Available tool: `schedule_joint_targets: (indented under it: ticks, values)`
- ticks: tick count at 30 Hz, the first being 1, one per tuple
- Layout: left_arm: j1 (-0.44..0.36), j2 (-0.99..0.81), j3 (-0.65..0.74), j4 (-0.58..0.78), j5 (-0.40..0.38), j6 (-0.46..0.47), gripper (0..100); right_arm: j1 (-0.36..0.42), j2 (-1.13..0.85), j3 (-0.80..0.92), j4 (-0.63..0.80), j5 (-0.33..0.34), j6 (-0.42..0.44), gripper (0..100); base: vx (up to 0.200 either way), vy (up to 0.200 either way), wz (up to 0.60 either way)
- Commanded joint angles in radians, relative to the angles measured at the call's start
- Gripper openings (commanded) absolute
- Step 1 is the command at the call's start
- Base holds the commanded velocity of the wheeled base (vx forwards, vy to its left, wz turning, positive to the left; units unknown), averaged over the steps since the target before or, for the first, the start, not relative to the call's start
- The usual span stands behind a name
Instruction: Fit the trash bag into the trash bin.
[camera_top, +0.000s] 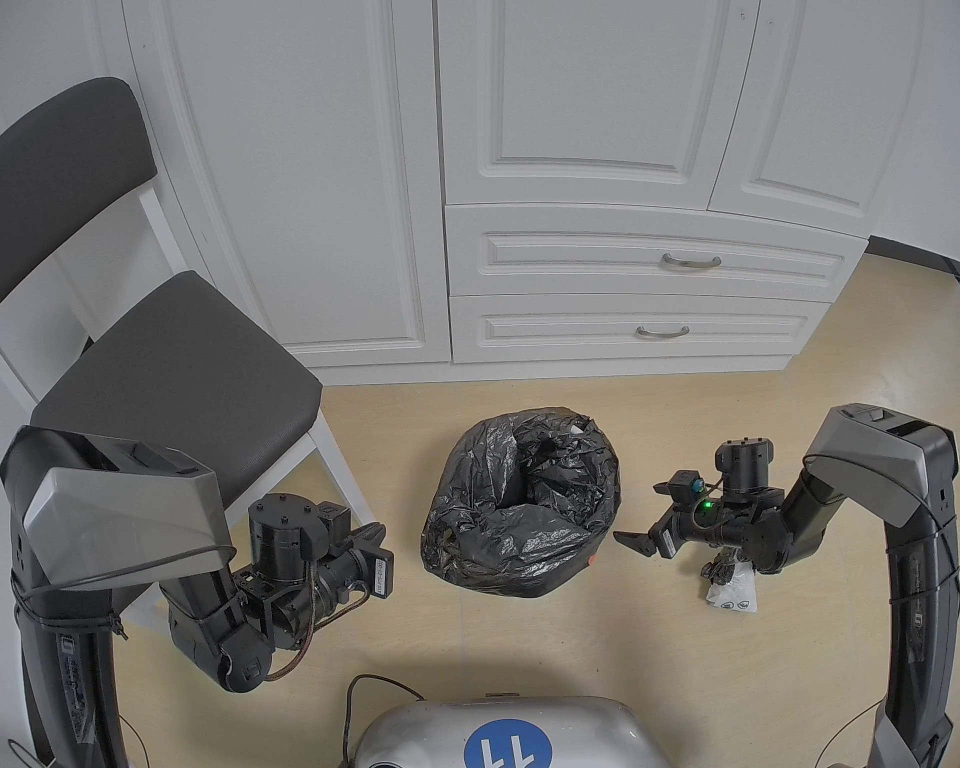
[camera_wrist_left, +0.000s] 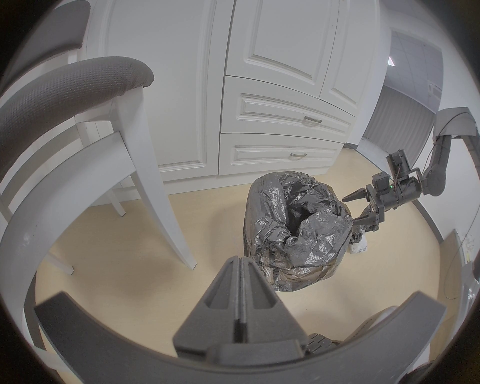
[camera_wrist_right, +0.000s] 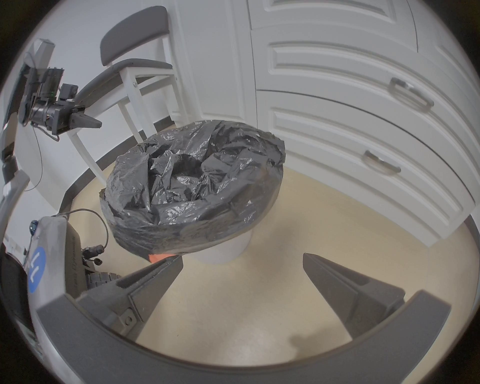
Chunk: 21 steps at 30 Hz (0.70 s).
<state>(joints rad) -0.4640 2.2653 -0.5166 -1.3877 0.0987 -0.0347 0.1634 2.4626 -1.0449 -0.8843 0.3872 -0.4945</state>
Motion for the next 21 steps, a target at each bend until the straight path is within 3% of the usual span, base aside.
schedule_joint_targets:
  ticks: [1,19,20,21]
  values:
    - [-0.001,0.007,0.0,-0.001,-0.001,-0.001,0,0.028,0.081,-0.029,-0.041,0.016,0.004,100,0.0,0.0,0.0]
    - [-0.004,0.033,0.001,-0.04,0.001,0.002,0,0.041,0.141,-0.167,-0.045,0.024,0.011,100,0.0,0.0,0.0]
    - [-0.004,0.034,0.001,-0.044,0.001,0.002,0,0.039,0.139,-0.167,-0.045,0.025,0.013,0,0.0,0.0,0.0]
    - [-0.004,0.037,0.001,-0.044,0.001,0.002,0,0.038,0.136,-0.168,-0.045,0.027,0.013,0,0.0,0.0,0.0]
